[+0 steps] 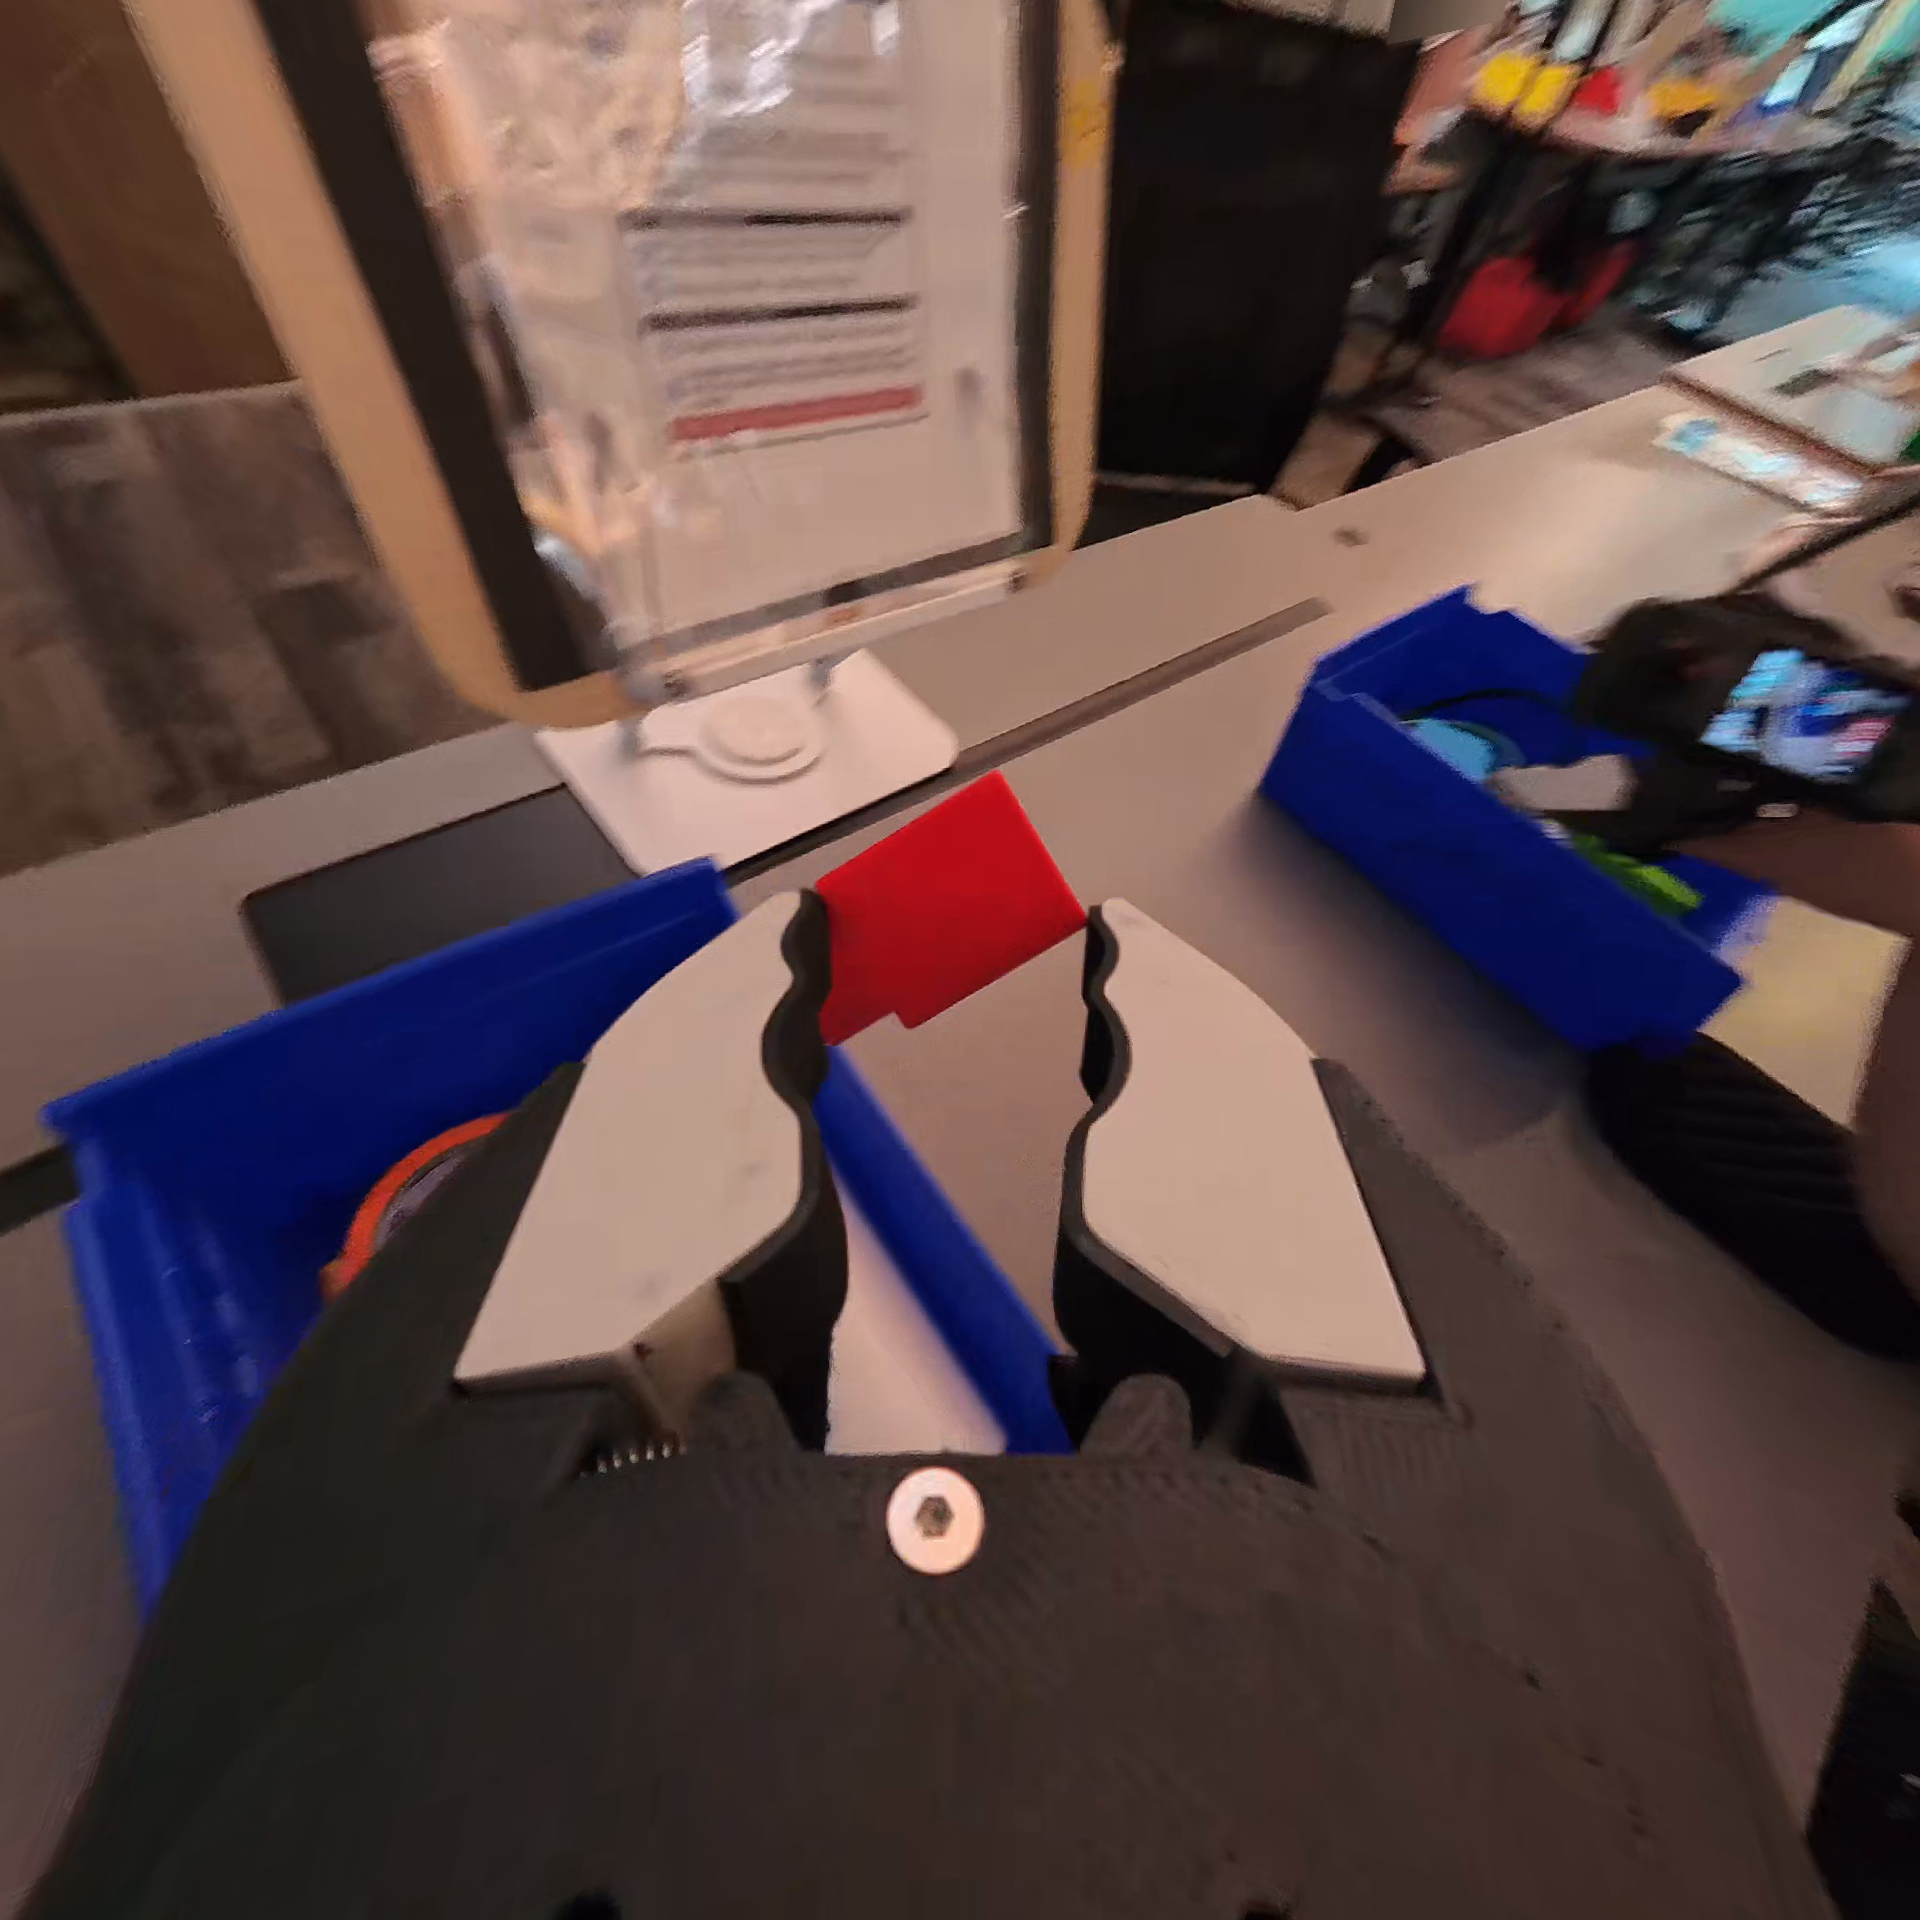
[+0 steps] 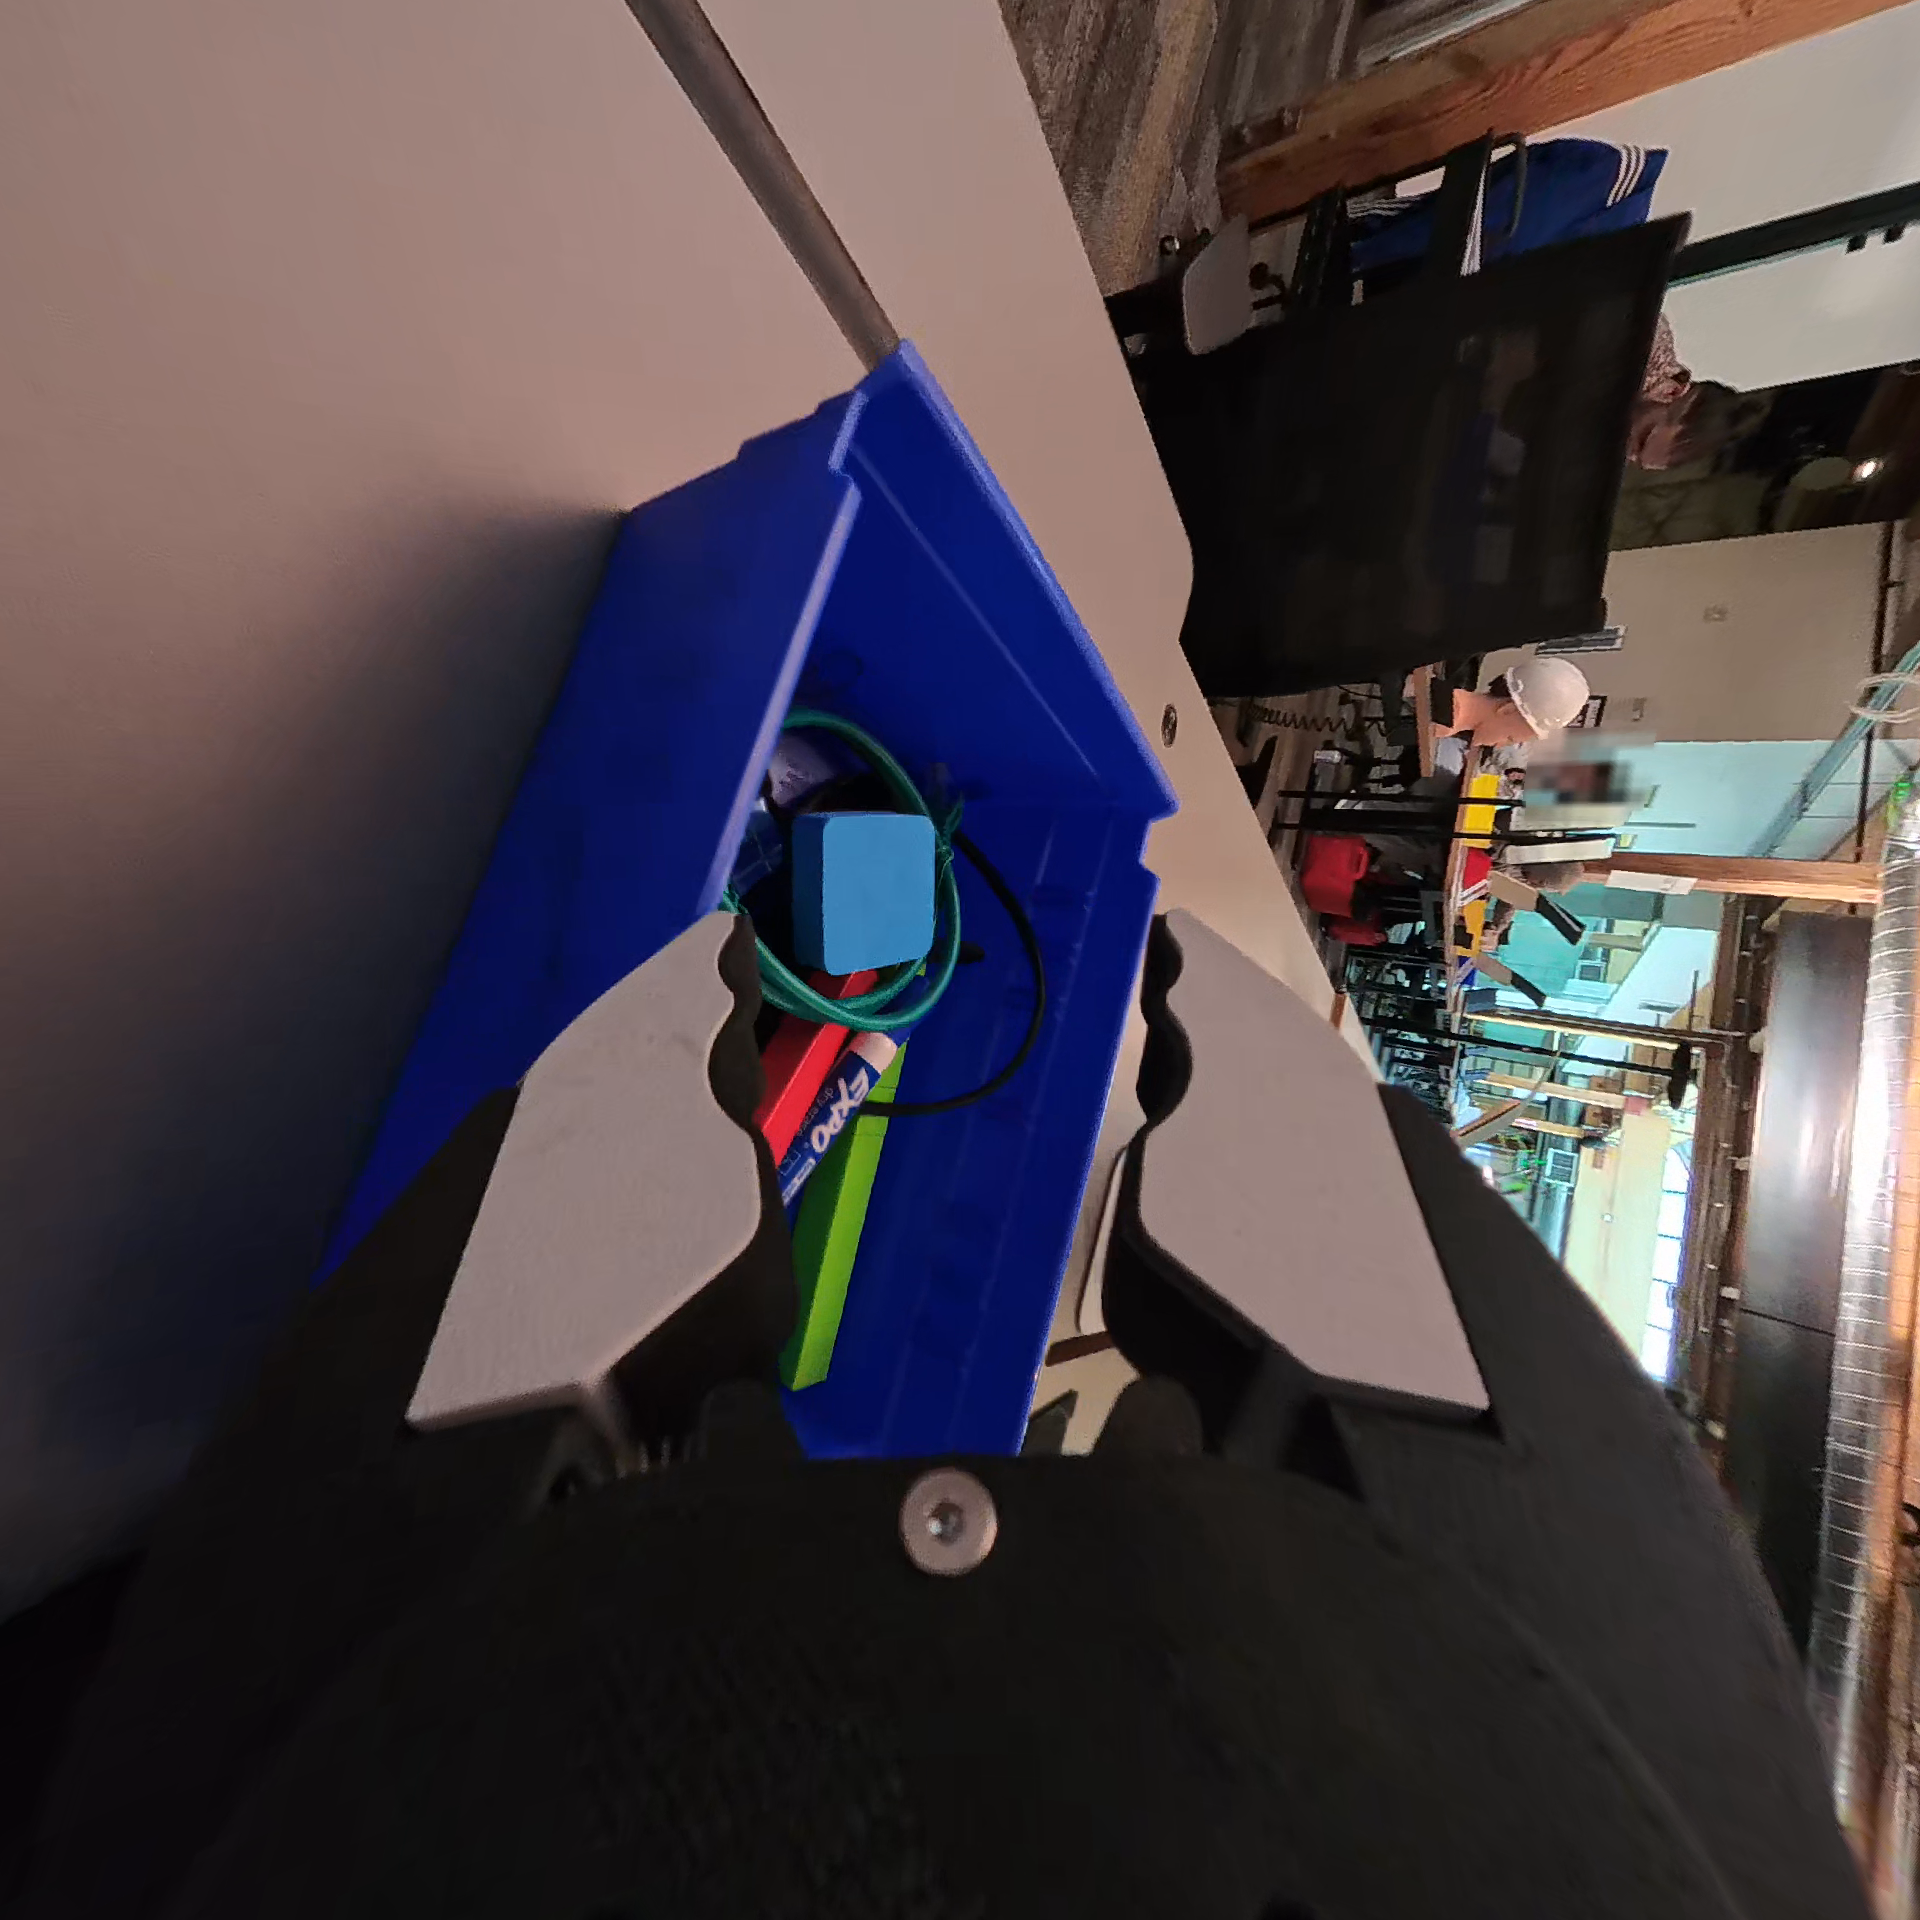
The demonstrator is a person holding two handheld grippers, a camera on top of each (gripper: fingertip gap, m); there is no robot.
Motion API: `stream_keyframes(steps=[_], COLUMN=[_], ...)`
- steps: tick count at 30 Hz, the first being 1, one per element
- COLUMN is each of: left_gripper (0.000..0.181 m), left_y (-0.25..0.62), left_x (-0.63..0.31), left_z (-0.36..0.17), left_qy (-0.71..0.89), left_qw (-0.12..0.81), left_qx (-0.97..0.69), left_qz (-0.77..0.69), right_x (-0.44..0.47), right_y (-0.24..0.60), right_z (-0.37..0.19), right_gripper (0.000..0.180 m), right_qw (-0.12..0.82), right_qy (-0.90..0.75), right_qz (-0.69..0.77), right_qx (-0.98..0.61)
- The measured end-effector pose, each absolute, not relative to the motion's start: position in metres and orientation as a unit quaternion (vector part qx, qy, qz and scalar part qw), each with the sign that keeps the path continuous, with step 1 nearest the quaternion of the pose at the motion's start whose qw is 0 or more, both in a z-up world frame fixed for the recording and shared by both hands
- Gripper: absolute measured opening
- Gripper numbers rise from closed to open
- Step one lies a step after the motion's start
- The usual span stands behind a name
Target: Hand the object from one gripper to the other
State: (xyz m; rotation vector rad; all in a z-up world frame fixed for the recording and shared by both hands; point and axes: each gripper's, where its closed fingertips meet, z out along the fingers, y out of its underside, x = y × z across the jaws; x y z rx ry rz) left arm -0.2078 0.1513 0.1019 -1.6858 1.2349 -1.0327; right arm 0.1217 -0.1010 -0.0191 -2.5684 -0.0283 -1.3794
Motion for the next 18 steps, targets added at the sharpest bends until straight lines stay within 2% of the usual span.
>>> stream_keyframes(steps=[6, 14, 16, 18], left_gripper=[0.046, 0.046, 0.046, 0.046], left_y=[0.09, 0.053, 0.043, 0.03], left_x=[-0.196, -0.175, -0.167, -0.157], left_z=[0.133, 0.133, 0.131, 0.131], left_qy=[0.523, 0.548, 0.553, 0.556], left_qw=[0.356, 0.296, 0.279, 0.261], left_qx=[-0.576, -0.531, -0.52, -0.5], left_qz=[-0.517, -0.575, -0.588, -0.611], right_x=[0.115, 0.119, 0.116, 0.106], right_y=[-0.092, -0.102, -0.105, -0.103], right_z=[-0.02, -0.013, -0.002, 0.016], right_gripper=[0.07, 0.069, 0.07, 0.069], right_qw=[0.111, 0.103, 0.117, 0.171], right_qy=[-0.03, -0.021, -0.019, -0.019], right_qz=[-0.484, -0.493, -0.496, -0.482], right_qx=[-0.867, -0.863, -0.86, -0.859])
